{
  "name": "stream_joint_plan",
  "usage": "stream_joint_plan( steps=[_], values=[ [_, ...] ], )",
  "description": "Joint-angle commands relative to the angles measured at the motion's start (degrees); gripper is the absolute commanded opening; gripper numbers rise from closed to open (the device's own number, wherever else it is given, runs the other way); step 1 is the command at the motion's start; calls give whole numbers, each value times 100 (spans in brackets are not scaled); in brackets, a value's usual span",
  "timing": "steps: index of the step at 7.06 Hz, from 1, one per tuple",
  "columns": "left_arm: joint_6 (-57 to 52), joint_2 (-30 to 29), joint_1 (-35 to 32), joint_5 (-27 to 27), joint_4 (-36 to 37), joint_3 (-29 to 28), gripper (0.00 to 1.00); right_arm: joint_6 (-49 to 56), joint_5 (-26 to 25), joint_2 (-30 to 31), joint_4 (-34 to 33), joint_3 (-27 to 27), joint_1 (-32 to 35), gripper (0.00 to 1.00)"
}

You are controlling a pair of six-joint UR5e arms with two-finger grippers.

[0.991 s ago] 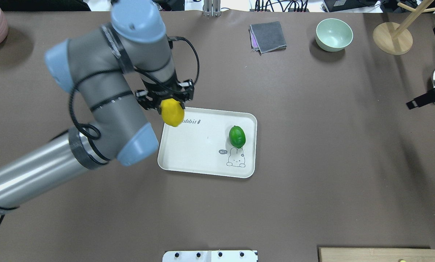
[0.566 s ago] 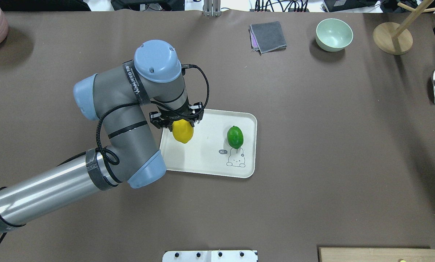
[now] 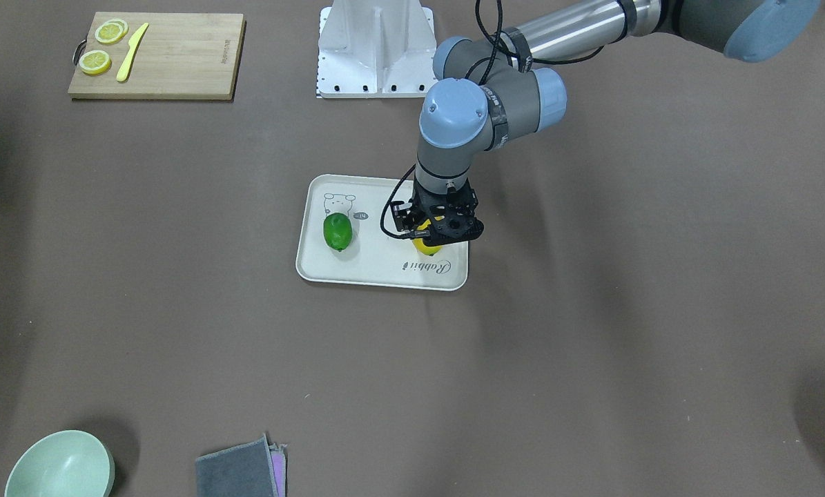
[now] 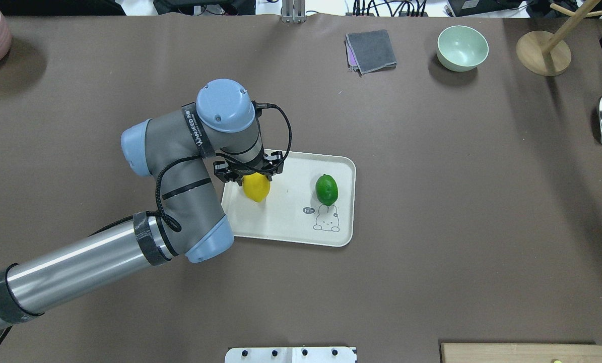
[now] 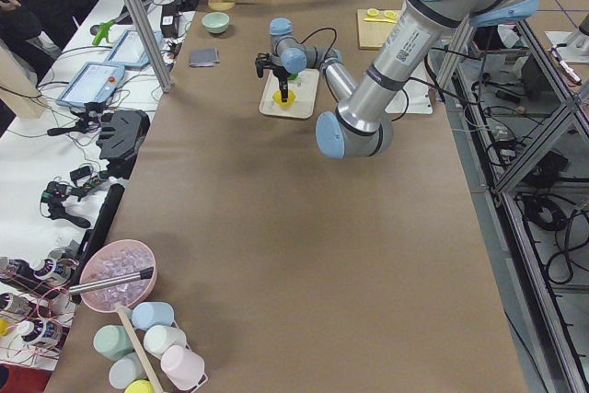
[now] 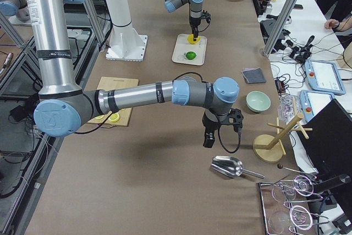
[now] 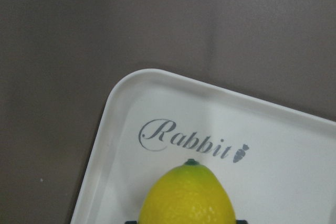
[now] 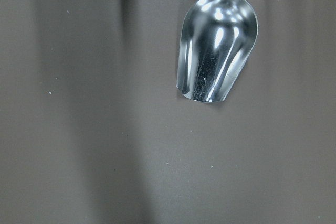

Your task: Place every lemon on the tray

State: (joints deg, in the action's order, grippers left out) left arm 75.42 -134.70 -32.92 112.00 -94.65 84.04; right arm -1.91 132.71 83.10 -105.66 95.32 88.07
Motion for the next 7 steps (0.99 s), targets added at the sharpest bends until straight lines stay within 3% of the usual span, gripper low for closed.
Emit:
stream_joint_plan(
  steps=[1, 3, 4, 7],
  values=[
    [-71, 14, 5, 23, -1, 24, 98, 15, 53, -31, -60, 13, 166, 100],
    [-497, 215, -326, 320, 165, 304, 98, 6, 62, -22, -69, 74, 184, 100],
    [-1119, 451, -799, 766, 392, 488, 98, -20, 62, 13, -69, 74, 210, 100],
    [-2948, 1356, -1872, 1164, 755, 886, 97, -170, 159, 48, -245, 144, 219, 100]
  ],
)
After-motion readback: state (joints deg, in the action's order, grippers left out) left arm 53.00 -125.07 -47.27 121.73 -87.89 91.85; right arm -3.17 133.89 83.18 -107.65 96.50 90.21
